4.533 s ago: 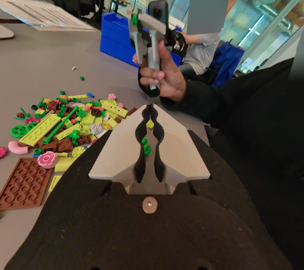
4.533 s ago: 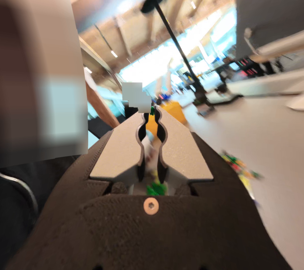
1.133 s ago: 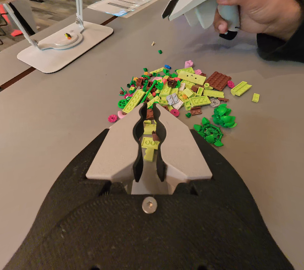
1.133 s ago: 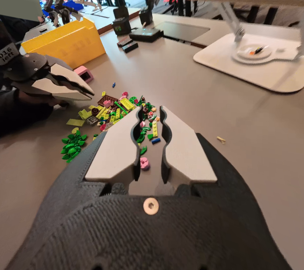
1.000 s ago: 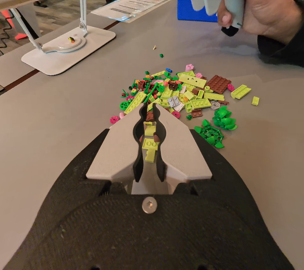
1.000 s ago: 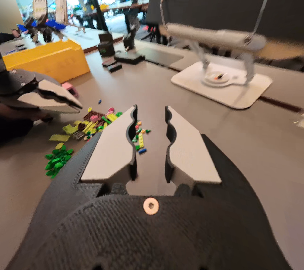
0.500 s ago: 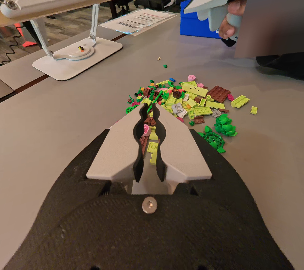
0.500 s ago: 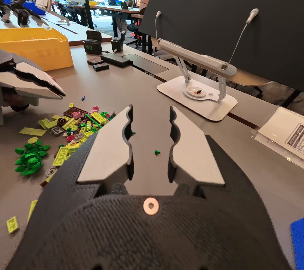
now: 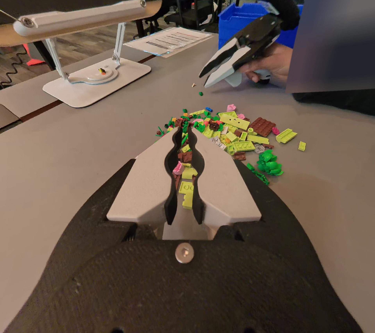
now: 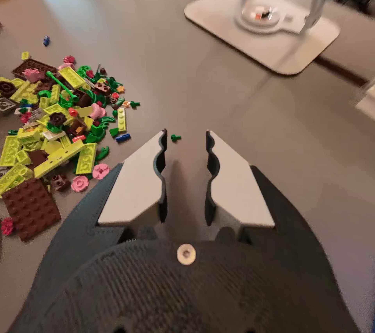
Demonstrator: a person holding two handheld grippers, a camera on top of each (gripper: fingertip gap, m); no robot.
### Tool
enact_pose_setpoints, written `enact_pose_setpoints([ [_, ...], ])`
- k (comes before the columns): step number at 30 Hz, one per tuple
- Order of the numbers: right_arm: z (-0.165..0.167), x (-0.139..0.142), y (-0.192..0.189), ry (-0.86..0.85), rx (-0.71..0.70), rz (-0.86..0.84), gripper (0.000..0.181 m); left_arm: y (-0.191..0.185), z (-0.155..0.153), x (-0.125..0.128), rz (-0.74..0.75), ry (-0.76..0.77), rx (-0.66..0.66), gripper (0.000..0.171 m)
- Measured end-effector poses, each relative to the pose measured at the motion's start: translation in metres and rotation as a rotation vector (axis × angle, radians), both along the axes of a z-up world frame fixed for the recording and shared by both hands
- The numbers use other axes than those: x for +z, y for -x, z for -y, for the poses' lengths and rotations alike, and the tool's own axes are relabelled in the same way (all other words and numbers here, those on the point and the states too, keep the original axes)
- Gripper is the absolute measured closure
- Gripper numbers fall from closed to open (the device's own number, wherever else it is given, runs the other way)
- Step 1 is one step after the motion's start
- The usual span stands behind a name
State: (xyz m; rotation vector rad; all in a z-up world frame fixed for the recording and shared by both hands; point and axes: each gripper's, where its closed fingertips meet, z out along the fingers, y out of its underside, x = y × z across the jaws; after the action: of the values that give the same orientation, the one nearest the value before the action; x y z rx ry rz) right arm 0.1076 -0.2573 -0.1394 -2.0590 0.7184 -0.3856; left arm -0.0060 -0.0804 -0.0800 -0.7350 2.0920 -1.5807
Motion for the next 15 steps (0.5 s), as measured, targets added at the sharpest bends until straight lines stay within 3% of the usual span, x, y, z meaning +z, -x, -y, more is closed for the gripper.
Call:
enact_pose_setpoints([
  [5,0.005,-0.008,-0.016,0.019,-0.010,-0.051,0.124,0.004,0.003,0.004,0.002,0.015,-0.017,0.167],
  [8,0.001,-0.013,-0.012,0.038,0.047,-0.084,0.119,0.007,0.007,0.005,0.001,0.016,-0.036,0.167],
  [13,-0.006,-0.023,-0.002,0.120,0.117,-0.075,0.123,0.009,0.008,0.005,0.005,0.012,-0.043,0.167],
  [15,-0.012,-0.022,0.004,0.112,0.150,-0.080,0.136,0.009,0.009,0.004,0.003,0.010,-0.046,0.167],
])
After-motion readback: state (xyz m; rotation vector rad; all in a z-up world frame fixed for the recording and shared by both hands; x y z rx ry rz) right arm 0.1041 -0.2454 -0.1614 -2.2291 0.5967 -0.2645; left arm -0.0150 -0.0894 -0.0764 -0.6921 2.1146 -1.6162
